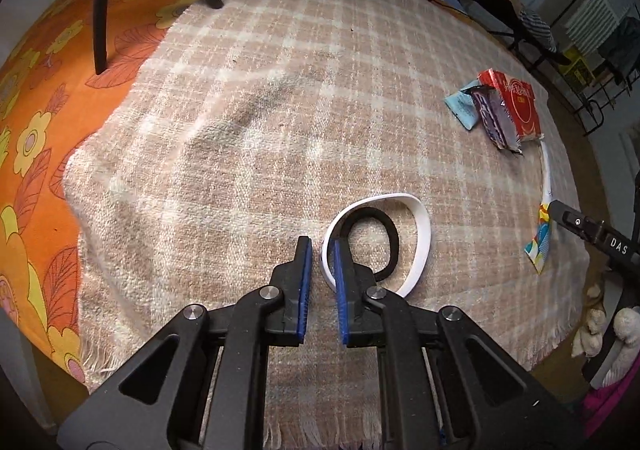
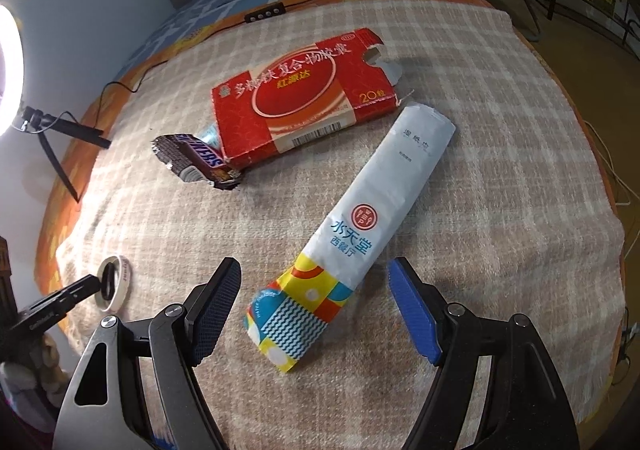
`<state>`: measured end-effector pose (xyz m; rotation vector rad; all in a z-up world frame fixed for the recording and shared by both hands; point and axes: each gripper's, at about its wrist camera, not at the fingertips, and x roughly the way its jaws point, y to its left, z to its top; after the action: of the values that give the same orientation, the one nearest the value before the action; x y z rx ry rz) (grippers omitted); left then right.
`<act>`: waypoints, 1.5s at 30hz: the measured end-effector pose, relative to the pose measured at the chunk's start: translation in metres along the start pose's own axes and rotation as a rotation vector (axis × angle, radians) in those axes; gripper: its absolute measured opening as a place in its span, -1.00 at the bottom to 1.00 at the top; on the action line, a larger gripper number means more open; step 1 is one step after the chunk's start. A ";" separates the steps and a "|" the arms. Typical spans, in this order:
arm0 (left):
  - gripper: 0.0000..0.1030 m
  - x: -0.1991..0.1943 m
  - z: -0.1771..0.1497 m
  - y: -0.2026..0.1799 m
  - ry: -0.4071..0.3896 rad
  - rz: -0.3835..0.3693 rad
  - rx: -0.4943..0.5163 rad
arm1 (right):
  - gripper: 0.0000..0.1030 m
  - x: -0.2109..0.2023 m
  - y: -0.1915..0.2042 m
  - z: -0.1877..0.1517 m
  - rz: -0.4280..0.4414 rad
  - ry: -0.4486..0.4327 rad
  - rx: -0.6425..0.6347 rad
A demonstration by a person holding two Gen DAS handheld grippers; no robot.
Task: Collect trash
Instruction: 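Move the left gripper to the tape roll while the right gripper approaches the white tube, then close the left gripper on the white tape roll while the right gripper grasps the white tube packet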
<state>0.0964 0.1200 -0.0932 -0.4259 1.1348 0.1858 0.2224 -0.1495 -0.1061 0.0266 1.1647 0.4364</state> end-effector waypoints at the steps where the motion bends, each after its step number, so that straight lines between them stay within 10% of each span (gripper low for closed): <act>1: -0.94 0.001 0.001 -0.001 -0.003 0.002 -0.002 | 0.48 0.001 -0.001 0.000 -0.002 0.001 0.001; 20: -0.97 -0.032 0.001 -0.018 -0.096 -0.057 0.017 | 0.47 0.021 -0.006 0.009 0.000 0.005 0.018; 32: -0.98 -0.053 0.000 -0.024 -0.130 -0.083 0.015 | -0.63 0.006 -0.034 0.005 0.070 -0.044 0.082; 45: -0.98 -0.072 -0.021 -0.040 -0.138 -0.112 0.069 | -0.68 -0.037 -0.007 -0.012 0.119 -0.118 -0.048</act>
<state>0.0632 0.0795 -0.0263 -0.4081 0.9759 0.0770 0.2021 -0.1708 -0.0803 0.0796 1.0400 0.5609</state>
